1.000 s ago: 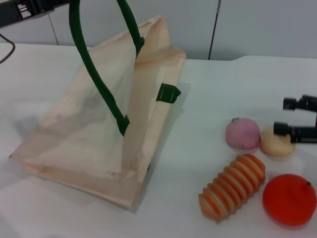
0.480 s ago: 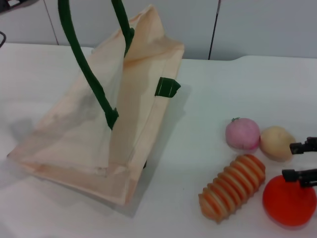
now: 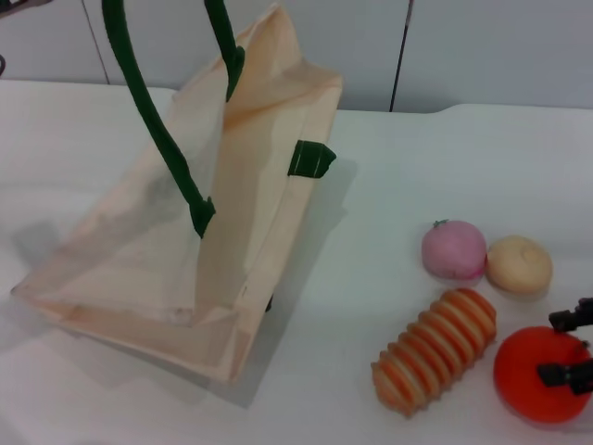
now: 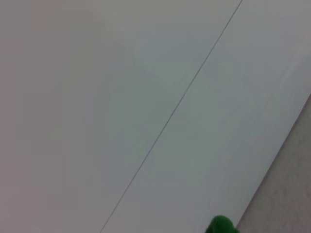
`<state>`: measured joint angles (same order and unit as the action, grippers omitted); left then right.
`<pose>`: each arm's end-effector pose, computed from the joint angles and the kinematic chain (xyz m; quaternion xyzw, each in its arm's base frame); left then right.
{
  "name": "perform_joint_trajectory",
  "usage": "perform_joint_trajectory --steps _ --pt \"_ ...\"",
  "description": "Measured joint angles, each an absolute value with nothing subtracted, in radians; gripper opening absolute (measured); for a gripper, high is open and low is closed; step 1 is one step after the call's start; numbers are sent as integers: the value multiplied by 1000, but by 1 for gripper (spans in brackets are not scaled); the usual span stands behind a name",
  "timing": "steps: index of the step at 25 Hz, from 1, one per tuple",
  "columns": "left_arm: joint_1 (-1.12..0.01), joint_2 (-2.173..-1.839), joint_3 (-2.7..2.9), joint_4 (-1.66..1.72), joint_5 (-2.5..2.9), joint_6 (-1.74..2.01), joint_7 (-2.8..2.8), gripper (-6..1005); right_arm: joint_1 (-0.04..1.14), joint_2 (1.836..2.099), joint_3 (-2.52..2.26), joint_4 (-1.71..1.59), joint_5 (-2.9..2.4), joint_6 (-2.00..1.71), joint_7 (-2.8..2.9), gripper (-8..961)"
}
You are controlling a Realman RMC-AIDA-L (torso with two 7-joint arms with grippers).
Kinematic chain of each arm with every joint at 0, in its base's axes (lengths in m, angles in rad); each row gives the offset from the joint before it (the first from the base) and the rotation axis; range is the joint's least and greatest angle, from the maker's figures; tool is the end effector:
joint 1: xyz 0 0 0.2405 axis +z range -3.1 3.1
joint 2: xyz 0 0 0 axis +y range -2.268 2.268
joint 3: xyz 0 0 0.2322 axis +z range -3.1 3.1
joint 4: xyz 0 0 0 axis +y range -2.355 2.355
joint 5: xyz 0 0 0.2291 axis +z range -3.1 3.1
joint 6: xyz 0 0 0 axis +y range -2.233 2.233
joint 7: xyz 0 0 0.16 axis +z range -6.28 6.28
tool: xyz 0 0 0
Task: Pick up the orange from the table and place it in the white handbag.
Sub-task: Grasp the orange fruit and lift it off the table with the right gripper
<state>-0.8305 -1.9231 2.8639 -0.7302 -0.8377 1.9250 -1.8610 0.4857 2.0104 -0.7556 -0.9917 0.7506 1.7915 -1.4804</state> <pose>-0.2167 0.3795 0.1583 -0.7992 -0.3386 -0.4711 0.1569 0.2790 0.3124 0.0556 -0.9656 0.2544 0.0087 0.0539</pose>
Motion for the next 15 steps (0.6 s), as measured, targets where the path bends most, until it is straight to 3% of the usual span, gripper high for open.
perform_joint_trajectory --steps 8,15 --pt "-829 -1920 2864 -730 -841 1925 -1869 137 490 2018 -755 -997 706 1781 -1478 880" --pt "-828 -1920 2864 -730 -841 1925 -1870 140 492 2019 -762 -1002 693 1779 -1476 807"
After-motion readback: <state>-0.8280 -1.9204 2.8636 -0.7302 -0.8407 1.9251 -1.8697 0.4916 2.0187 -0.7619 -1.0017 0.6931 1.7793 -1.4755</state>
